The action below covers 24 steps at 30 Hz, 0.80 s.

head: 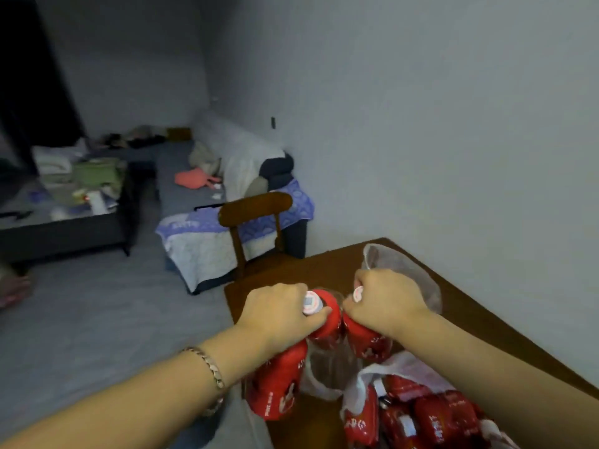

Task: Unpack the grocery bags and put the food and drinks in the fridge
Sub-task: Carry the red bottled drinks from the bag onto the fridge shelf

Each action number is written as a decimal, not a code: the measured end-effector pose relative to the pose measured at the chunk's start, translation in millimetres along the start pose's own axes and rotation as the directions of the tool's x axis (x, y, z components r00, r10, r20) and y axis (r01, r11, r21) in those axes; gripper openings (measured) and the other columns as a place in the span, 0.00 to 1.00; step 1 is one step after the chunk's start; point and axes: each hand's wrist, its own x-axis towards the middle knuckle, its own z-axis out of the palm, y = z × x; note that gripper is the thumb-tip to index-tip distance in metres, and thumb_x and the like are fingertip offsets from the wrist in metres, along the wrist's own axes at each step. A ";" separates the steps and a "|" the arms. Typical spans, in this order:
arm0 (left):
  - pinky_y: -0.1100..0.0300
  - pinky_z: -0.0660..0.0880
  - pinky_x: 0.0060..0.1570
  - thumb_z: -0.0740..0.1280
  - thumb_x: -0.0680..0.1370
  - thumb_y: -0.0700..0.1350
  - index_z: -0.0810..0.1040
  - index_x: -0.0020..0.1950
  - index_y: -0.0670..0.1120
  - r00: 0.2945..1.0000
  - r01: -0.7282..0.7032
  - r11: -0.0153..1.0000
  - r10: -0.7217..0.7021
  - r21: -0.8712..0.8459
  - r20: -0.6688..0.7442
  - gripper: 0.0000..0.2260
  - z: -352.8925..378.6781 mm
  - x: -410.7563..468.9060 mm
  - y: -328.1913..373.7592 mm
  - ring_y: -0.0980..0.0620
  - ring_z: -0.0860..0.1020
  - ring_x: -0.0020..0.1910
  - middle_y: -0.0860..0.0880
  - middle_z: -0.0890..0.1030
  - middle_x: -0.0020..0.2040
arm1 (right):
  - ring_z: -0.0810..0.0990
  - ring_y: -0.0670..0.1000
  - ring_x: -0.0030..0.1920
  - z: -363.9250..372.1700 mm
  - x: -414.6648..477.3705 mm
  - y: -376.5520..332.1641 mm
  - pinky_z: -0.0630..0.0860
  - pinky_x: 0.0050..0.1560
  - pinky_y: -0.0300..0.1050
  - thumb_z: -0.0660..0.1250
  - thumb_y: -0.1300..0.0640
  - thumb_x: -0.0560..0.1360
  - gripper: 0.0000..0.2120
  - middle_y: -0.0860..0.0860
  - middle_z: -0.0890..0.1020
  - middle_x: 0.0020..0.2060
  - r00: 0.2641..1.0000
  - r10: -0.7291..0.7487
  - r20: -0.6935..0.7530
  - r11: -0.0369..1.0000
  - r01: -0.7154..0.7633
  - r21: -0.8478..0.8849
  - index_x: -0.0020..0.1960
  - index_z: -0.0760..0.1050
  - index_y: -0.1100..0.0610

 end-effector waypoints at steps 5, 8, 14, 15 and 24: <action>0.58 0.70 0.44 0.59 0.75 0.65 0.68 0.42 0.50 0.942 0.330 0.943 -0.325 0.049 -0.088 0.18 -40.0 -104.8 -72.5 0.48 0.78 0.50 0.49 0.81 0.49 | 0.78 0.55 0.50 -0.3 -1.4 -124.2 0.68 0.43 0.43 0.62 0.47 0.72 0.09 0.52 0.78 0.46 0.942 -0.334 0.042 0.942 0.332 0.040 0.43 0.68 0.52; 0.59 0.66 0.41 0.59 0.75 0.64 0.68 0.41 0.50 0.861 0.500 0.862 -0.487 0.078 -0.145 0.18 -62.1 -181.0 -113.4 0.48 0.78 0.50 0.49 0.81 0.49 | 0.78 0.57 0.53 8.8 -20.3 -210.2 0.71 0.46 0.45 0.62 0.46 0.73 0.11 0.53 0.80 0.50 0.869 -0.493 0.047 0.870 0.492 0.033 0.47 0.73 0.53; 0.57 0.69 0.42 0.59 0.75 0.65 0.72 0.43 0.49 0.613 0.785 0.611 -0.743 0.102 -0.271 0.19 -111.1 -372.2 -173.2 0.46 0.78 0.50 0.48 0.81 0.48 | 0.78 0.59 0.56 12.5 -118.8 -392.1 0.71 0.47 0.44 0.60 0.48 0.73 0.14 0.55 0.80 0.54 0.638 -0.767 0.071 0.642 0.765 0.049 0.52 0.75 0.56; 0.58 0.68 0.42 0.59 0.75 0.65 0.72 0.42 0.49 0.570 0.817 0.569 -0.770 0.095 -0.285 0.19 -119.0 -404.9 -179.0 0.47 0.78 0.49 0.48 0.81 0.48 | 0.78 0.59 0.56 12.0 -139.6 -419.7 0.70 0.46 0.44 0.60 0.48 0.74 0.14 0.55 0.80 0.54 0.601 -0.796 0.072 0.605 0.794 0.064 0.52 0.75 0.56; 0.59 0.66 0.41 0.59 0.75 0.63 0.67 0.37 0.49 0.171 0.985 0.161 -0.899 0.058 -0.402 0.18 -192.9 -715.5 -210.6 0.47 0.78 0.50 0.49 0.81 0.48 | 0.78 0.58 0.56 1.8 -367.7 -670.4 0.70 0.47 0.44 0.60 0.48 0.73 0.14 0.55 0.80 0.55 0.234 -0.972 0.036 0.236 0.951 0.201 0.53 0.75 0.55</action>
